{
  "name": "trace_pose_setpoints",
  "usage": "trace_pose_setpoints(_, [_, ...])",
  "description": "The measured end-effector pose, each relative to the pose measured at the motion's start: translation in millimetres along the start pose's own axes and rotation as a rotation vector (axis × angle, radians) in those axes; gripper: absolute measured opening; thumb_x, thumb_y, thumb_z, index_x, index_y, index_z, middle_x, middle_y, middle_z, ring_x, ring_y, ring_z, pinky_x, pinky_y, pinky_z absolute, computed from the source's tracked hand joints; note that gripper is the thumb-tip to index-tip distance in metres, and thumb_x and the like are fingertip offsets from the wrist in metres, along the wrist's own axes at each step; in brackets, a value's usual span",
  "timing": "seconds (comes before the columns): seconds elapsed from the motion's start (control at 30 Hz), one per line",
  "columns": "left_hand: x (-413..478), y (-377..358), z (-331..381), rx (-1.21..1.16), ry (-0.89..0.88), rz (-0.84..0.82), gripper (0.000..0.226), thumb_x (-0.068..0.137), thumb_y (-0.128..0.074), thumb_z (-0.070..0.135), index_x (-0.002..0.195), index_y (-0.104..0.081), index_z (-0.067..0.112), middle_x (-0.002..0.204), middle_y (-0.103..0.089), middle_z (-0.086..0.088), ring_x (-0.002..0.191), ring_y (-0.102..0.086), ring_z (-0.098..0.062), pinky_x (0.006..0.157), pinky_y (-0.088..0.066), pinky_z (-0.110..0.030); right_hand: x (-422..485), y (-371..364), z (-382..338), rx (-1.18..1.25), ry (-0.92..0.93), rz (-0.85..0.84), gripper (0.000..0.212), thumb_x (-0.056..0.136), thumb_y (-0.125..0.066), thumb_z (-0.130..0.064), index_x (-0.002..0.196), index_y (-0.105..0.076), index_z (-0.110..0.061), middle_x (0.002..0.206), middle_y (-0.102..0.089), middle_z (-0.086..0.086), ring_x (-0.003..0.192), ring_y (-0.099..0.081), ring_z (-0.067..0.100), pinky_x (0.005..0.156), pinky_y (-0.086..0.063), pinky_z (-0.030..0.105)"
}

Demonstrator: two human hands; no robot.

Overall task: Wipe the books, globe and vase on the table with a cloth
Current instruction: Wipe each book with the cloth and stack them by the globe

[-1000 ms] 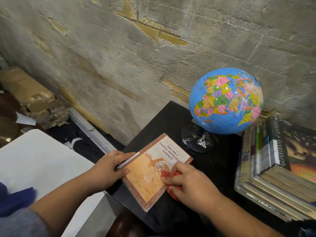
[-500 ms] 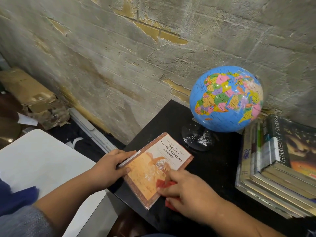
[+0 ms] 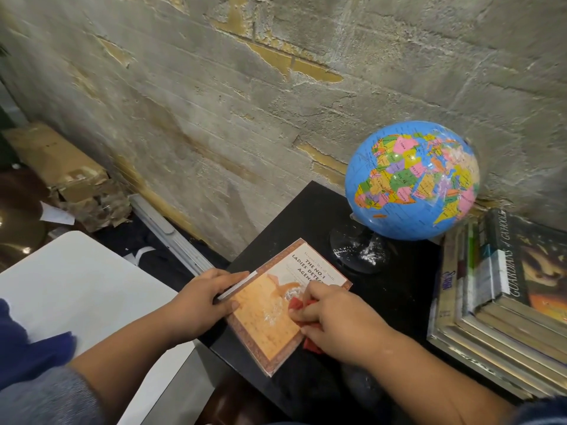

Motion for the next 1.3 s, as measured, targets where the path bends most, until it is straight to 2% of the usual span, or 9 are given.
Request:
trace_pose_setpoints(0.1, [0.8,1.7,-0.3,0.008,-0.005,-0.004,0.052,0.092,-0.059,0.02,0.134,-0.043,0.046,0.117,-0.045,0.015,0.116,-0.044,-0.007,0.102,-0.044,-0.03,-1.8,-6.9,-17.5,0.025,0.084,-0.13,0.035,0.091,-0.058,-0.04,0.126,-0.059,-0.04,0.111,-0.043,-0.016,0.104,-0.047,0.012,0.092,-0.043,0.03])
trace_pose_setpoints(0.23, [0.5,0.8,-0.1,-0.004,-0.006,0.002,0.052,0.092,-0.059,0.019,0.134,-0.043,0.046,0.117,-0.045,0.014,0.116,-0.045,-0.007,0.101,-0.044,-0.028,5.3,3.2,-4.5,0.058,-0.015,-0.056,0.034,0.09,-0.06,-0.039,0.123,-0.061,-0.043,0.114,-0.043,-0.019,0.107,-0.047,0.009,0.094,-0.042,0.028])
trace_pose_setpoints(0.4, [2.0,0.9,-3.0,0.015,-0.015,-0.001,0.053,0.092,-0.059,0.021,0.137,-0.043,0.043,0.116,-0.044,0.015,0.115,-0.044,-0.006,0.103,-0.043,-0.031,1.3,-8.3,-31.0,0.057,0.109,-0.154,0.035,0.091,-0.058,-0.038,0.127,-0.059,-0.039,0.113,-0.041,-0.017,0.106,-0.046,0.011,0.091,-0.042,0.029])
trace_pose_setpoints(0.5, [1.3,0.3,-3.2,0.0,-0.016,0.004,0.052,0.092,-0.059,0.022,0.137,-0.043,0.043,0.116,-0.045,0.015,0.116,-0.044,-0.007,0.103,-0.044,-0.032,9.2,-0.4,-15.4,0.074,0.003,-0.084,0.034,0.092,-0.057,-0.036,0.125,-0.06,-0.04,0.112,-0.039,-0.02,0.109,-0.047,0.011,0.094,-0.042,0.028])
trace_pose_setpoints(0.67, [2.1,0.3,-4.8,0.001,-0.024,0.003,0.052,0.092,-0.059,0.023,0.136,-0.043,0.045,0.117,-0.044,0.015,0.117,-0.044,-0.008,0.103,-0.044,-0.034,7.6,-9.9,-30.6,0.107,0.073,-0.186,0.033,0.091,-0.06,-0.036,0.123,-0.062,-0.036,0.114,-0.042,-0.016,0.113,-0.047,0.011,0.098,-0.043,0.033])
trace_pose_setpoints(0.8, [1.5,0.1,-4.3,-0.001,-0.023,0.008,0.051,0.092,-0.059,0.024,0.137,-0.043,0.042,0.115,-0.044,0.016,0.117,-0.044,-0.008,0.103,-0.044,-0.032,15.9,-4.5,-14.5,0.134,-0.018,-0.113,0.034,0.09,-0.061,-0.035,0.123,-0.062,-0.04,0.113,-0.036,-0.024,0.118,-0.046,0.008,0.101,-0.041,0.03])
trace_pose_setpoints(0.97, [2.2,1.1,-3.2,0.018,-0.039,0.01,0.051,0.092,-0.058,0.024,0.138,-0.043,0.041,0.115,-0.044,0.014,0.115,-0.044,-0.007,0.102,-0.043,-0.028,10.8,-14.8,-33.3,0.118,0.069,-0.207,0.034,0.09,-0.06,-0.038,0.124,-0.061,-0.036,0.115,-0.042,-0.019,0.107,-0.048,0.011,0.095,-0.043,0.031])
trace_pose_setpoints(1.1, [1.8,-0.1,-4.1,0.001,-0.022,0.012,0.051,0.092,-0.059,0.023,0.138,-0.043,0.041,0.115,-0.044,0.016,0.116,-0.045,-0.007,0.101,-0.045,-0.027,19.5,-5.4,-17.4,0.099,-0.028,-0.112,0.038,0.09,-0.059,-0.038,0.128,-0.057,-0.041,0.12,-0.04,-0.018,0.115,-0.047,0.012,0.099,-0.042,0.033])
trace_pose_setpoints(1.3, [2.6,0.0,-5.8,0.005,-0.02,0.009,0.052,0.092,-0.059,0.024,0.138,-0.043,0.041,0.116,-0.044,0.016,0.115,-0.045,-0.007,0.099,-0.045,-0.026,23.0,-6.0,-28.6,0.07,0.029,-0.175,0.039,0.091,-0.059,-0.038,0.13,-0.055,-0.04,0.118,-0.04,-0.015,0.107,-0.048,0.013,0.094,-0.043,0.034])
Point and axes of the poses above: each hand's wrist, its own x-axis towards the middle knuckle, its own y-axis out of the back of the hand, z = x × y, the point moved 6 cm from there along x, towards the middle knuckle
